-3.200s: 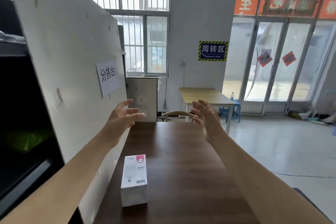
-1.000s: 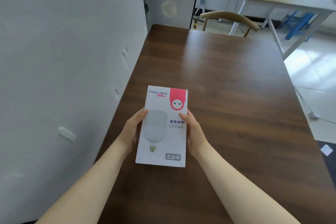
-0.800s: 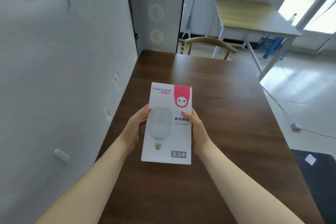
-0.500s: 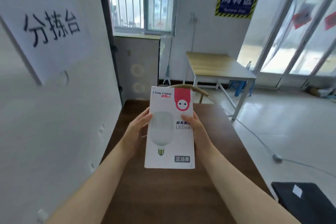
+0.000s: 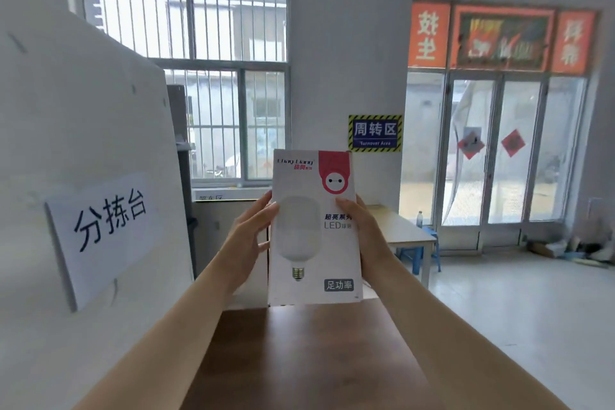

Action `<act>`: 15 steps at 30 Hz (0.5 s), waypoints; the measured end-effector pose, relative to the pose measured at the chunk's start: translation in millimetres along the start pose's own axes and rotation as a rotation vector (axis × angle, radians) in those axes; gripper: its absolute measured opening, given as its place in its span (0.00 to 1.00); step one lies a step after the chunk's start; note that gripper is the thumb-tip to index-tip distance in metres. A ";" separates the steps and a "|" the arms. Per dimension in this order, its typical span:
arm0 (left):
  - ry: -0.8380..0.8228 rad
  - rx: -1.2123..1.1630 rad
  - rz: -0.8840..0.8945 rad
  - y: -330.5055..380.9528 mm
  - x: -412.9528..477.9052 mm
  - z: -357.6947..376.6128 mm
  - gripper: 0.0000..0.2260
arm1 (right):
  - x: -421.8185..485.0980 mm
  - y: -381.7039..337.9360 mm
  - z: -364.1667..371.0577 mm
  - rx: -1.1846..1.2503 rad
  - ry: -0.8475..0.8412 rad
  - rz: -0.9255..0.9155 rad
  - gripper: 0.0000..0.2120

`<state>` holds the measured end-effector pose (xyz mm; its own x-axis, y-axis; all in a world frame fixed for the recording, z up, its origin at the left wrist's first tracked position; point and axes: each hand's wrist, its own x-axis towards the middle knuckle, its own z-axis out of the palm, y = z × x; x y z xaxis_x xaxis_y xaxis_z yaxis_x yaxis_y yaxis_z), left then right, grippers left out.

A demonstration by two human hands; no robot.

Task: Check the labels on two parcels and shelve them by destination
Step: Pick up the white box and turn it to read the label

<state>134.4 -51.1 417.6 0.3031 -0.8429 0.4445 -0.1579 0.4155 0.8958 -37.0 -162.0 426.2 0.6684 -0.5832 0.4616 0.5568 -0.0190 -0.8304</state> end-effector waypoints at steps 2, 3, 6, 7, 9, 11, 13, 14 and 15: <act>-0.029 0.013 0.040 13.4 3.7 -1.4 0.31 | 1.1 -12.6 6.5 -0.006 -0.014 -0.045 0.16; -0.043 0.021 0.059 18.0 4.6 -2.1 0.32 | 1.8 -15.9 8.9 -0.008 -0.018 -0.063 0.16; -0.051 0.034 0.089 23.8 5.1 -5.1 0.33 | 2.6 -18.4 15.5 -0.030 -0.024 -0.091 0.16; -0.047 0.032 0.091 23.6 4.2 -6.7 0.33 | 2.5 -17.5 17.5 -0.039 -0.025 -0.090 0.16; -0.053 0.029 0.090 20.3 3.2 -9.6 0.32 | 1.8 -15.6 21.2 -0.053 -0.030 -0.092 0.16; -0.058 0.022 0.089 15.4 3.1 -12.8 0.32 | 2.4 -12.8 23.1 -0.067 -0.037 -0.098 0.17; -0.046 0.011 0.089 11.9 2.9 -15.9 0.33 | 2.9 -10.3 25.4 -0.076 -0.034 -0.099 0.17; -0.034 0.006 0.093 10.3 3.0 -17.7 0.34 | 3.8 -8.4 25.6 -0.075 -0.028 -0.097 0.18; -0.024 -0.003 0.098 9.5 2.7 -19.1 0.33 | 4.6 -6.8 25.9 -0.072 -0.029 -0.093 0.19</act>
<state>151.7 -42.9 427.5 0.2637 -0.8062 0.5297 -0.1832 0.4973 0.8480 -24.9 -143.5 442.0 0.6301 -0.5525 0.5456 0.5811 -0.1305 -0.8033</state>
